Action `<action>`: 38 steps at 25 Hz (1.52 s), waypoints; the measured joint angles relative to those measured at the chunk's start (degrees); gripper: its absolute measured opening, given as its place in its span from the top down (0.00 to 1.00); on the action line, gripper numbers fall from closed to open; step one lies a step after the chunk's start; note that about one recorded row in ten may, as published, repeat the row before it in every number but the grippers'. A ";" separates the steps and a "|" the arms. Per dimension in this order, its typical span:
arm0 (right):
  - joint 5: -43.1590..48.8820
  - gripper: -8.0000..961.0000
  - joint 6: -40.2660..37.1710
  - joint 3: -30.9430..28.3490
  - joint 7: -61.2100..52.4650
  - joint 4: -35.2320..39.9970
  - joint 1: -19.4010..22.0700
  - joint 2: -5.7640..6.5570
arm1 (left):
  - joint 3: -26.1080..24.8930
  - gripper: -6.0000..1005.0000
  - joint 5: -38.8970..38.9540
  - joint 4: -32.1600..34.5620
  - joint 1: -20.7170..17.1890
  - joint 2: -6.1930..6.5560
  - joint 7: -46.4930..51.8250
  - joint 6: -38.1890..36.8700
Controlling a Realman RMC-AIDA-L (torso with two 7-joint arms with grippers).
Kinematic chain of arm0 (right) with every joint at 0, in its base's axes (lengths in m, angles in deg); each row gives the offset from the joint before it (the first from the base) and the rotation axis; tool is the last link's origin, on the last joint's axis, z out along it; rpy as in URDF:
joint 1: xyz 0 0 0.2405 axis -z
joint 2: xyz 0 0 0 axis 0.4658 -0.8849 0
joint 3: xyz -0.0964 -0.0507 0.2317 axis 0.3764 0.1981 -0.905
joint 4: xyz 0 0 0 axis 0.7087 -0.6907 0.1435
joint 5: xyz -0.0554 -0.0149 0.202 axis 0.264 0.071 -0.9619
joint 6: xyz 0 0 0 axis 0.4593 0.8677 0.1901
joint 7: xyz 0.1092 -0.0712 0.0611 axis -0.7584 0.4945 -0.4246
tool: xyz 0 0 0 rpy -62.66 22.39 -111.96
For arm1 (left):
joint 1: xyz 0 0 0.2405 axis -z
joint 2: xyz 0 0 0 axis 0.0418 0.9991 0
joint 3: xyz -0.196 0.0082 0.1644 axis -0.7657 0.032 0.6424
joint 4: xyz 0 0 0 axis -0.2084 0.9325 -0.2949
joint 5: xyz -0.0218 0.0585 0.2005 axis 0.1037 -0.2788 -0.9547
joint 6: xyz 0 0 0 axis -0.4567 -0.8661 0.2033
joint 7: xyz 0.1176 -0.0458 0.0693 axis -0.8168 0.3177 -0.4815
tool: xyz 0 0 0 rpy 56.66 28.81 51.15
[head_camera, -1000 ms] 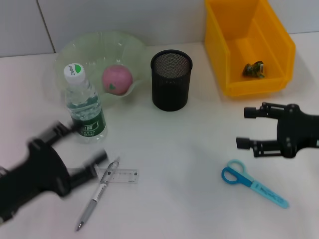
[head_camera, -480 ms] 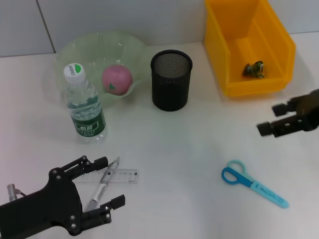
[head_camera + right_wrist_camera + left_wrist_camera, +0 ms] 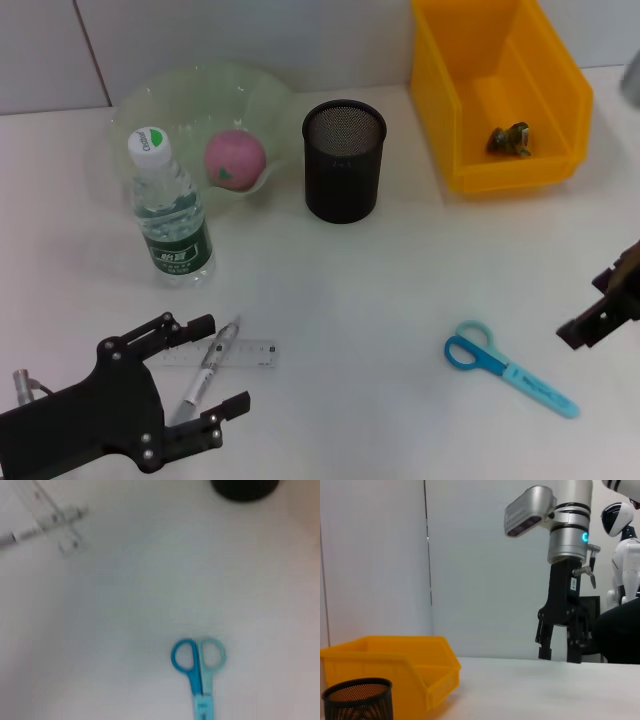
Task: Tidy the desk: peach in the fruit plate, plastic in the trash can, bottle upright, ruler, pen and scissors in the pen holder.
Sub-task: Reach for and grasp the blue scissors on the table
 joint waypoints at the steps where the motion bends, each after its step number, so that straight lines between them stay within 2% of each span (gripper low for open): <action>1: 0.94 0.17 0.05 1.43 -0.53 -0.20 -0.22 -0.09 | 0.06 0.21 0.00 -0.02 0.00 0.00 -0.25 0.03; 7: 4.19 0.17 1.86 9.43 -4.91 -0.97 -0.75 -0.36 | 0.32 0.21 0.03 -0.35 0.09 0.00 -1.36 0.06; 16: 4.70 0.18 8.74 15.13 -7.44 -6.82 -0.49 -0.57 | 0.36 0.21 0.08 -2.49 1.17 0.18 -1.53 0.24; 26: 5.15 0.18 13.09 23.57 -11.00 -7.59 0.94 -0.84 | 0.46 0.21 0.02 -2.50 1.19 0.17 -1.69 0.10; 38: 5.48 0.18 18.40 28.25 -15.27 -12.25 1.43 -0.94 | 0.45 0.22 -0.01 -3.01 1.08 0.09 -3.03 -0.24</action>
